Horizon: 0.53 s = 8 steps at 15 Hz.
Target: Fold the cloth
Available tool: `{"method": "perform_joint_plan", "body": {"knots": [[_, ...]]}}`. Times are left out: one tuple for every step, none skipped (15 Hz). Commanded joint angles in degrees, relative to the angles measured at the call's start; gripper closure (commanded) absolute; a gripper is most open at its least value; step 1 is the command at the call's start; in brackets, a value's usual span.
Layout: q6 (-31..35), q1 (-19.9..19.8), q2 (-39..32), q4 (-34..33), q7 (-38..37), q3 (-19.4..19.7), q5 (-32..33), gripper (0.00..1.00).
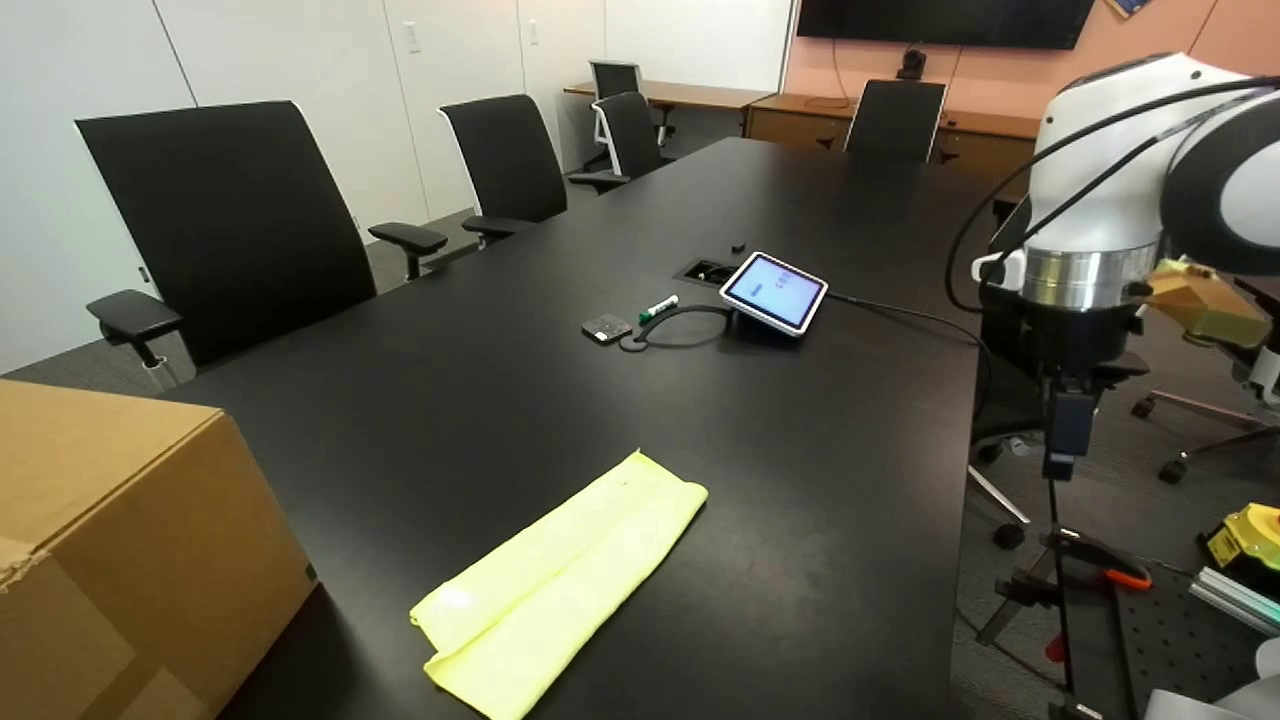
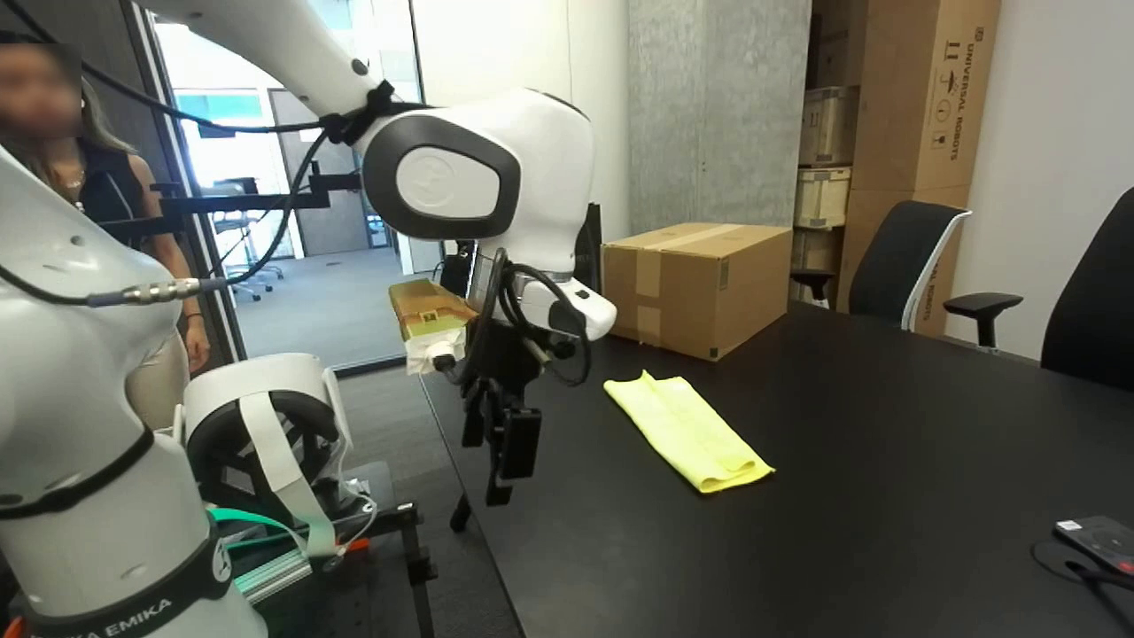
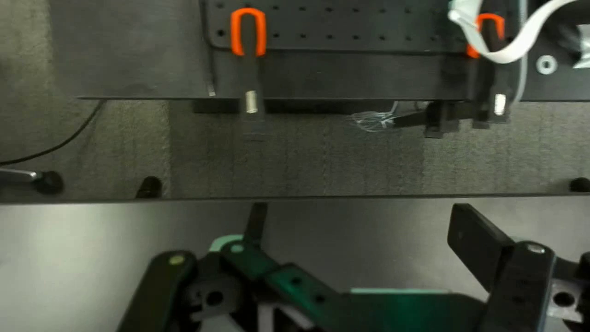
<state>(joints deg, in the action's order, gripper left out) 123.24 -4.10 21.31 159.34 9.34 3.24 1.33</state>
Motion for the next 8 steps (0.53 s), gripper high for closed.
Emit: {"method": "perform_joint_plan", "body": {"knots": [[3.05,-4.68,4.46,-0.44,7.59,4.32,11.04,0.0],[5.8,-5.49,4.39,-0.92,10.68,6.61,12.04,0.0],[8.04,-6.03,4.97,-1.14,13.04,8.47,12.47,0.0],[4.48,-4.63,3.12,-1.35,8.33,6.2,10.77,0.0],[5.89,-5.38,3.52,-1.53,10.41,7.58,11.39,0.0],[6.47,-5.78,3.82,-1.55,11.66,8.43,11.58,0.0],[6.55,-5.87,4.05,-1.55,12.22,8.79,11.62,0.0],[6.63,-5.85,4.08,-1.55,12.37,8.8,11.62,0.0]]}}
